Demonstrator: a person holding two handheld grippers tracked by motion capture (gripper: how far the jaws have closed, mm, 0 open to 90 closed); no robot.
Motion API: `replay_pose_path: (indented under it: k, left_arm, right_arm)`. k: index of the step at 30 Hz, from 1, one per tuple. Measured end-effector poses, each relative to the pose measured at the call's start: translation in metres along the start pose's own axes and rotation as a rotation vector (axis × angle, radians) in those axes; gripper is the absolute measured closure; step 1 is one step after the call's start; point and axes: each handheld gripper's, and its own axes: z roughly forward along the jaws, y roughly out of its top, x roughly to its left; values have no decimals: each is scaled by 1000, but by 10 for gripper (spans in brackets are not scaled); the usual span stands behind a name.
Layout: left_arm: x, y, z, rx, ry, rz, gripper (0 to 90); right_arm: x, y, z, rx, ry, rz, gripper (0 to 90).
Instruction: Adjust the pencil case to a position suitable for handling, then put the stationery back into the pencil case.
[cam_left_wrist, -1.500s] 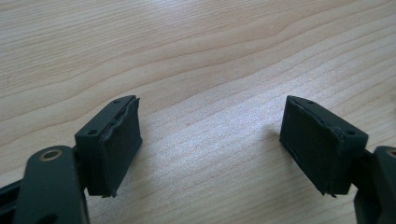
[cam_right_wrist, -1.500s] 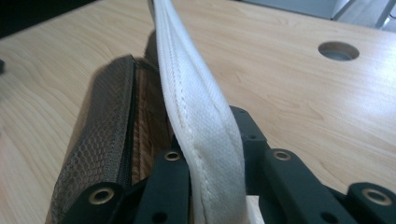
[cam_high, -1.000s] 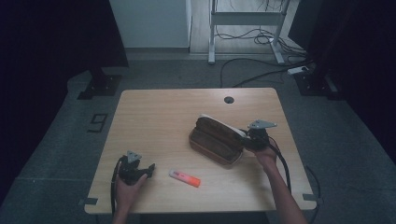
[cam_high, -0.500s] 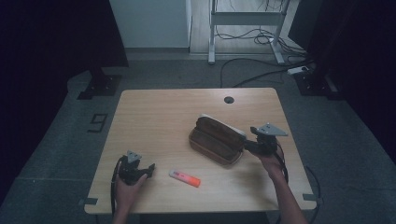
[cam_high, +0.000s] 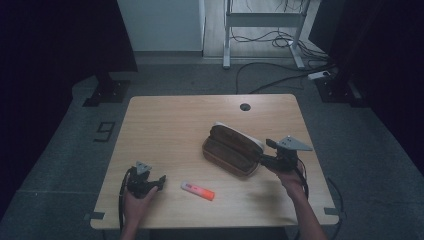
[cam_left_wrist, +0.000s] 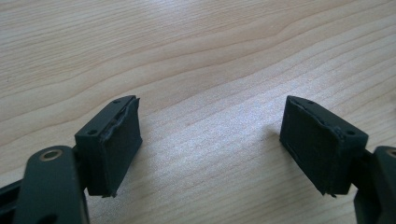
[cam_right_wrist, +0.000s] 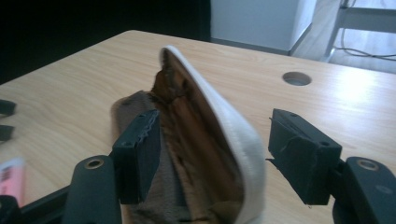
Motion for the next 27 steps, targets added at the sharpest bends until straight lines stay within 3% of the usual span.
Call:
replay_pose_path:
  k: [7, 27]
  left_arm:
    - [0, 0, 0, 0, 0, 0, 202]
    - [-1, 0, 0, -1, 0, 1, 204]
  right_arm:
    - [14, -2, 5, 35, 41, -10, 339]
    - [67, 6, 32, 29, 172, -61, 336]
